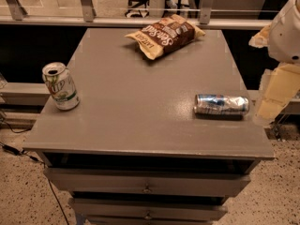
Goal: Pick 7up can
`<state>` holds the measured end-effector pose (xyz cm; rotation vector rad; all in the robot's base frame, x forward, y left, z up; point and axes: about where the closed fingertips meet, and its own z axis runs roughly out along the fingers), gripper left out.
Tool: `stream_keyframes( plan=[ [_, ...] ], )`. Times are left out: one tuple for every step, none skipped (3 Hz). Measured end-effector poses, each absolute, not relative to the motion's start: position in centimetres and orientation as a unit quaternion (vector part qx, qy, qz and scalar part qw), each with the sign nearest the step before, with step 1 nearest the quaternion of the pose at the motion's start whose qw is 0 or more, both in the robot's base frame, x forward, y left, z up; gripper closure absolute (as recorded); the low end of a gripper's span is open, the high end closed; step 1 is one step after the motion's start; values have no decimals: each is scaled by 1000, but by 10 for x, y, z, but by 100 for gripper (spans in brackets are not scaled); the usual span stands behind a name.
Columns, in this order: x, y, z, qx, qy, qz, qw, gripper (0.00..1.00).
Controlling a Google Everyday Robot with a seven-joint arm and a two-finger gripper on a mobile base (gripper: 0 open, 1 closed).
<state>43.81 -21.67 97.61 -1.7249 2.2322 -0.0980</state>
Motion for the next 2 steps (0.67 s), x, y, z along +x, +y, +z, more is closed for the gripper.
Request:
stream_keyframes(
  plan=[
    [438, -217, 976, -603, 781, -34, 159, 0],
    [458, -177, 961, -605, 771, 11, 196, 0]
  ],
)
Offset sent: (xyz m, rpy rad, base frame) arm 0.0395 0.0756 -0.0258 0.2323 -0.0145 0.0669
